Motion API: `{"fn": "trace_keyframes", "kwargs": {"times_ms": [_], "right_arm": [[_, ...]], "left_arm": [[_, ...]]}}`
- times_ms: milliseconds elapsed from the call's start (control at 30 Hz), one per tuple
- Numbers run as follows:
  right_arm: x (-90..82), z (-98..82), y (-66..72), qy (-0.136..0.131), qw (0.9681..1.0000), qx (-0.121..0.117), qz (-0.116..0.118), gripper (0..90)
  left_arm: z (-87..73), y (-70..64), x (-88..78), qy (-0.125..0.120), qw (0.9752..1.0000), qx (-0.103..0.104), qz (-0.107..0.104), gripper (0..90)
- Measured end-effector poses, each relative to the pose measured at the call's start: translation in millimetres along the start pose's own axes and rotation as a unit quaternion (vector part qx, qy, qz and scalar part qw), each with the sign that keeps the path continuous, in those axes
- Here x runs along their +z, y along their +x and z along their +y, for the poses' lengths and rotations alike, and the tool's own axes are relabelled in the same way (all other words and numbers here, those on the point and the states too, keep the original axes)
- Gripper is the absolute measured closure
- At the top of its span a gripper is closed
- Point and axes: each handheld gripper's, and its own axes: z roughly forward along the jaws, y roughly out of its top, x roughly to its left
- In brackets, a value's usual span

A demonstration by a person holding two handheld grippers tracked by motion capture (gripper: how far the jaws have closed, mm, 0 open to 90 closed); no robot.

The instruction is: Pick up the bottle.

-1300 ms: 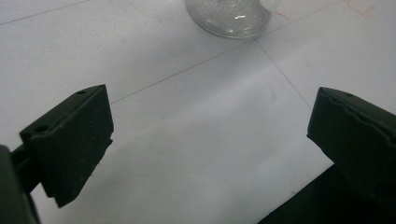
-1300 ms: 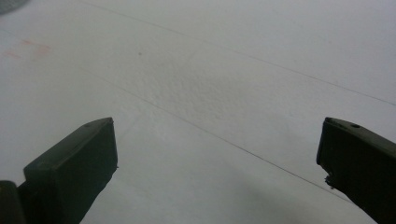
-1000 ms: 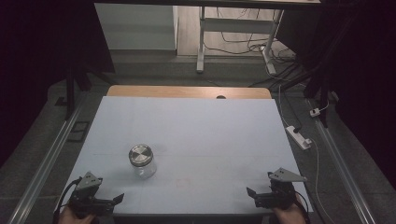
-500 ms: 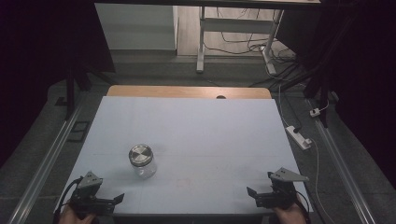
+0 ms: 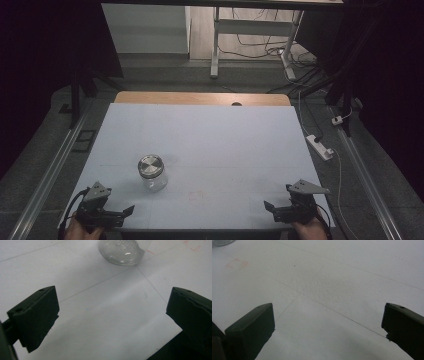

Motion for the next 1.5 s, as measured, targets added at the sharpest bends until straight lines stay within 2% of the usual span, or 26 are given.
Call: {"fn": "trace_keyframes", "kwargs": {"times_ms": [167,333,633,933,1200,1500], "right_arm": [[0.5,0.0,-0.6,0.001,1.0000,0.003,0.002,0.0],[0.8,0.2,-0.4,0.003,1.0000,0.003,0.003,0.0],[1.4,0.4,-1.2,0.006,1.0000,0.003,0.006,0.0],[2.1,0.6,-1.7,0.009,0.9999,0.004,0.008,0.0],[2.9,0.9,-1.3,0.012,0.9999,0.003,0.009,0.0],[3.7,1.2,-1.2,0.016,0.9998,0.000,0.010,0.0]], "left_arm": [[3.2,0.9,1.6,-0.011,0.9998,0.006,-0.018,0.0],[7.3,-0.4,3.2,-0.037,0.9982,0.033,-0.033,0.0],[16.7,-0.3,9.3,-0.054,0.9969,0.043,-0.037,0.4],[26.1,1.8,21.8,-0.055,0.9963,0.034,-0.056,1.0],[37.2,3.7,32.6,-0.065,0.9955,0.030,-0.062,0.0],[54.1,1.0,48.2,-0.052,0.9956,0.046,-0.064,0.0]]}}
